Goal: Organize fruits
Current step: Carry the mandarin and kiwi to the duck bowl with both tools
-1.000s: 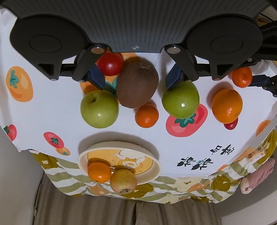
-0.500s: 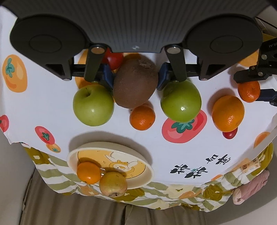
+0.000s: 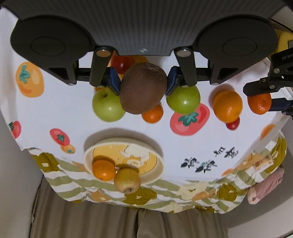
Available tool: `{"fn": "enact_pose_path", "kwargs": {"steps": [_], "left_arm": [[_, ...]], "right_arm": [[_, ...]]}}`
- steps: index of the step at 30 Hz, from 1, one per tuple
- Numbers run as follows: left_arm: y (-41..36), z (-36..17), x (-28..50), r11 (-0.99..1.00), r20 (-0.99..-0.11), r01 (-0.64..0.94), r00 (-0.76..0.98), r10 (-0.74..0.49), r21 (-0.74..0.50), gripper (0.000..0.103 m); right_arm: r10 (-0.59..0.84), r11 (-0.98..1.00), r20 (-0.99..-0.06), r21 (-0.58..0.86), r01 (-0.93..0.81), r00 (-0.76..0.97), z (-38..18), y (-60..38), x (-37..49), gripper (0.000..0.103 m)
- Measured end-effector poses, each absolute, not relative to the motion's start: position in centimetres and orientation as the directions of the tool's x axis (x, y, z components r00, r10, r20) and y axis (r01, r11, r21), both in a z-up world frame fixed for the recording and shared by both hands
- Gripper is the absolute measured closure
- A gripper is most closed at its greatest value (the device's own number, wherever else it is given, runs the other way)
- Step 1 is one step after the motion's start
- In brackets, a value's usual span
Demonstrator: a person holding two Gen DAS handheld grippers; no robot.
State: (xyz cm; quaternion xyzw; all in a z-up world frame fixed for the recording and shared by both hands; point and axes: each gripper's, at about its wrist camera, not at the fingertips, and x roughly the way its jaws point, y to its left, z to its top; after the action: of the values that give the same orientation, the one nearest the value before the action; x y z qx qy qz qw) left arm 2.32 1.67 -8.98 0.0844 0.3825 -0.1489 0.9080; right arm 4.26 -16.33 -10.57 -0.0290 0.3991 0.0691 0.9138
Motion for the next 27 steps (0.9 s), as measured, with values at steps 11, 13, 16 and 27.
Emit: {"fn": "enact_pose_path", "kwargs": {"steps": [11, 13, 16, 27], "left_arm": [[0.2, -3.7, 5.1, 0.944, -0.649, 0.330, 0.724, -0.234, 0.027, 0.061], [-0.3, -2.9, 6.0, 0.945, -0.638, 0.326, 0.732, -0.238, 0.022, 0.061], [-1.1, -2.0, 7.7, 0.946, -0.626, 0.323, 0.741, -0.242, 0.016, 0.061], [-5.2, -2.1, 15.0, 0.950, -0.637, 0.310, 0.739, -0.219, 0.033, 0.061]], "right_arm": [[0.115, 0.992, -0.683, 0.036, -0.124, 0.722, -4.9, -19.1, 5.2, 0.036], [0.115, 0.991, -0.674, 0.031, -0.127, 0.729, -4.1, -19.9, 5.9, 0.036], [0.113, 0.991, -0.667, 0.019, -0.135, 0.737, -3.3, -20.9, 7.2, 0.036], [0.154, 0.982, -0.672, 0.021, -0.190, 0.724, -3.5, -24.4, 14.2, 0.036]]}}
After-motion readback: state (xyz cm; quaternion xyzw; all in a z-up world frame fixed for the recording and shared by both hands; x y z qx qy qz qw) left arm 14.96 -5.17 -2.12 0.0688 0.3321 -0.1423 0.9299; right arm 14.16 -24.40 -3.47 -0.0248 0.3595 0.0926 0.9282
